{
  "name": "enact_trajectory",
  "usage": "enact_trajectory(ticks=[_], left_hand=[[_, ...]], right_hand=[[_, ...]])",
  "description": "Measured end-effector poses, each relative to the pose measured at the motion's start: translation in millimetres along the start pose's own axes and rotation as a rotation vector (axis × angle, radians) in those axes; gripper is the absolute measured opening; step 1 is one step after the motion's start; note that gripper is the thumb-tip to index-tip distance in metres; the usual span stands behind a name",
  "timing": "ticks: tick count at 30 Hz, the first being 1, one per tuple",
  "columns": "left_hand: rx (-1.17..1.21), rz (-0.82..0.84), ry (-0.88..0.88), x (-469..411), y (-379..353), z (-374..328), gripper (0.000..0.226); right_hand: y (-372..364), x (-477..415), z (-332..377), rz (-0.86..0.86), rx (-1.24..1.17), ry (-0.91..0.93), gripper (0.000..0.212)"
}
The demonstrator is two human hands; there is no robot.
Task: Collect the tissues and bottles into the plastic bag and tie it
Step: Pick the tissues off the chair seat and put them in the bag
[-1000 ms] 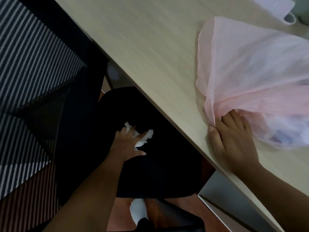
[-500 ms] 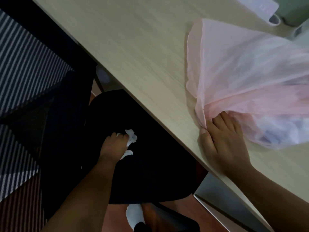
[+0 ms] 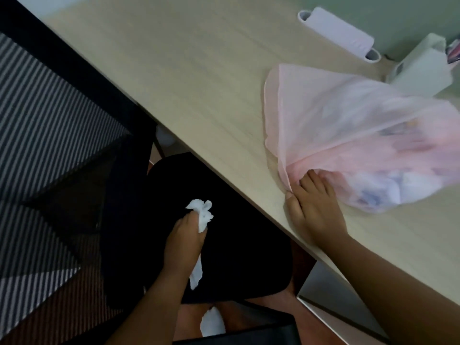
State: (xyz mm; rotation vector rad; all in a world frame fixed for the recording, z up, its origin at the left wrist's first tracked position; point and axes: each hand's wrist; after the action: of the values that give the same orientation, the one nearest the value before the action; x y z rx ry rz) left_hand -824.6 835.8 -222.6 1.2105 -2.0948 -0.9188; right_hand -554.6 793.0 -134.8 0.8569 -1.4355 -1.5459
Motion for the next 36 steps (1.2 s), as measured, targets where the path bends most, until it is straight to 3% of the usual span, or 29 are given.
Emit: enact_trajectory(ticks=[2, 5, 9, 12, 14, 18, 24, 28, 33, 36], left_hand=[[0.145, -0.164, -0.02, 11.8, 18.0, -16.3, 0.016], [0.221, -0.31, -0.051, 19.0, 54.5, -33.4, 0.008], [0.268, -0.36, -0.122, 9.1, 103.6, -66.3, 0.022], [0.371, -0.394, -0.163, -13.0, 128.5, -110.4, 0.03], [0.394, -0.434, -0.191, -31.5, 136.2, -144.2, 0.029], [0.618, -0.493, -0.17, -68.4, 146.2, -215.7, 0.034], [0.905, -0.635, -0.186, -119.3, 154.1, -312.4, 0.034], [1.033, -0.761, -0.159, -136.0, 146.4, -368.2, 0.029], [1.065, -0.72, -0.145, -137.5, 103.7, -408.2, 0.042], [0.943, -0.598, -0.226, -122.0, 67.5, -420.6, 0.034]], right_hand=[[-0.6, 2.2, 1.6, -0.019, -0.053, -0.017, 0.049], [3.6, 9.5, 1.1, -0.092, -0.141, 0.007, 0.043], [34.2, 22.9, 3.4, -0.26, -0.245, -0.075, 0.03], [74.3, 29.2, 1.5, -0.39, -0.311, -0.206, 0.034], [104.6, 29.6, -6.7, -0.406, -0.465, -0.277, 0.039], [155.5, 33.0, -29.2, -0.452, -0.789, -0.349, 0.027], [199.4, 34.9, -87.4, -0.534, -0.935, -0.496, 0.023], [224.4, 23.9, -110.8, -0.487, -1.141, -0.515, 0.022], [245.6, 6.2, -126.9, -0.441, -1.267, -0.487, 0.033], [256.5, -9.7, -136.7, -0.435, -1.314, -0.487, 0.033]])
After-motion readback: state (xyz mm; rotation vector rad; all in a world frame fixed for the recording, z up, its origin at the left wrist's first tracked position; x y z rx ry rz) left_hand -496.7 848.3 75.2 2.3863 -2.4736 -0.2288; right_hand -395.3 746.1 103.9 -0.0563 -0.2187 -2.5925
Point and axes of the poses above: each hand's wrist, its own x-axis away from the middle knuckle, its own y-axis out of the back of the hand, z = x × y, and after that the axes turned 14 degrees about -y, right-handed
